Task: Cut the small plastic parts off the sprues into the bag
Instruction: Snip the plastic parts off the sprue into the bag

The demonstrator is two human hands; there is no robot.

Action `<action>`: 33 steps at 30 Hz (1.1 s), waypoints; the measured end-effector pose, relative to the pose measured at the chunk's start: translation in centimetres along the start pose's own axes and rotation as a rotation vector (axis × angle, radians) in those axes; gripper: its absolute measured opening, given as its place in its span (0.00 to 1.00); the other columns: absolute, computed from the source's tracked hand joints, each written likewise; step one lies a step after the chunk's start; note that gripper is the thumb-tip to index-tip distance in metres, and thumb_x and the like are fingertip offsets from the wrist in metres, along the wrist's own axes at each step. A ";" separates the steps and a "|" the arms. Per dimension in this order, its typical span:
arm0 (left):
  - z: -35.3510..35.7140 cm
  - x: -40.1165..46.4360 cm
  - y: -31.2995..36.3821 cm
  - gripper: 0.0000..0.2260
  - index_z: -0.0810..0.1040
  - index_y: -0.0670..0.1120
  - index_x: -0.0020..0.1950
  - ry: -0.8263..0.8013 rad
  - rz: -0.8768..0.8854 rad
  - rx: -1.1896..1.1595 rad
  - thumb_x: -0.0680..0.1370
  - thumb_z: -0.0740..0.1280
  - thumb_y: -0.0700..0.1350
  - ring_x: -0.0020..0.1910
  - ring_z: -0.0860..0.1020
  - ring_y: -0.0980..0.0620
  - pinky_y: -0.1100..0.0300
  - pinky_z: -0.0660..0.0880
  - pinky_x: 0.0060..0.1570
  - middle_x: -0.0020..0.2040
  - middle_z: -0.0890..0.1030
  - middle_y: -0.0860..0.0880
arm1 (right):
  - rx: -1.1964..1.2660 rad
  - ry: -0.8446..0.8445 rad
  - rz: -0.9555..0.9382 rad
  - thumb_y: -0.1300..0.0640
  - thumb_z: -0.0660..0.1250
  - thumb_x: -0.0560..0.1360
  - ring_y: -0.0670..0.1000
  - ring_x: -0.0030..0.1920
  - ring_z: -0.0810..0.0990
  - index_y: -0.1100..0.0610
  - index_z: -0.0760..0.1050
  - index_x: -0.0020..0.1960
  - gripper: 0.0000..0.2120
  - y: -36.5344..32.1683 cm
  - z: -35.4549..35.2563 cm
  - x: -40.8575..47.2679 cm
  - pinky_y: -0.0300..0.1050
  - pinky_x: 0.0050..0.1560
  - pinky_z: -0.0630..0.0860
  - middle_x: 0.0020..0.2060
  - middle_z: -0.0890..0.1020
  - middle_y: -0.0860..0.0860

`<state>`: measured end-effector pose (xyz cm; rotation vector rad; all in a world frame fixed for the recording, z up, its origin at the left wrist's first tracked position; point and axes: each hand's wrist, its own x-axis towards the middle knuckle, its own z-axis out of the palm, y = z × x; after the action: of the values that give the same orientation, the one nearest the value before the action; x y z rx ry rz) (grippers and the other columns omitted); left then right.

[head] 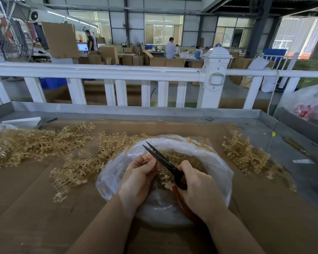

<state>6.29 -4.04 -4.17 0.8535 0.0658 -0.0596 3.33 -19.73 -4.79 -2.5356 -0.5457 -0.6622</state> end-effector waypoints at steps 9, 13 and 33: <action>0.1 0.1 -0.1 0.08 0.74 0.40 0.41 0.072 0.012 0.021 0.75 0.61 0.29 0.36 0.80 0.48 0.56 0.80 0.42 0.39 0.79 0.41 | -0.048 0.011 -0.006 0.41 0.68 0.73 0.42 0.35 0.78 0.51 0.72 0.53 0.17 0.0 -0.2 -0.1 0.35 0.35 0.74 0.37 0.80 0.45; 0.3 0.0 -0.1 0.09 0.74 0.39 0.42 0.082 0.016 0.064 0.76 0.60 0.28 0.38 0.80 0.46 0.53 0.79 0.46 0.40 0.79 0.41 | -0.047 0.018 -0.015 0.41 0.69 0.72 0.42 0.35 0.78 0.52 0.73 0.53 0.17 -0.1 -0.3 -0.1 0.32 0.34 0.72 0.37 0.80 0.45; -0.1 0.2 0.1 0.14 0.72 0.46 0.38 0.117 0.113 -0.031 0.76 0.60 0.29 0.33 0.78 0.53 0.60 0.80 0.33 0.36 0.77 0.49 | -0.018 0.161 0.043 0.43 0.73 0.69 0.46 0.35 0.80 0.55 0.74 0.48 0.18 0.2 0.1 -0.3 0.41 0.31 0.78 0.35 0.81 0.47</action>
<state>6.53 -3.90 -4.22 0.8279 0.1278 0.0976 3.24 -19.86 -5.08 -2.4750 -0.4297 -0.8501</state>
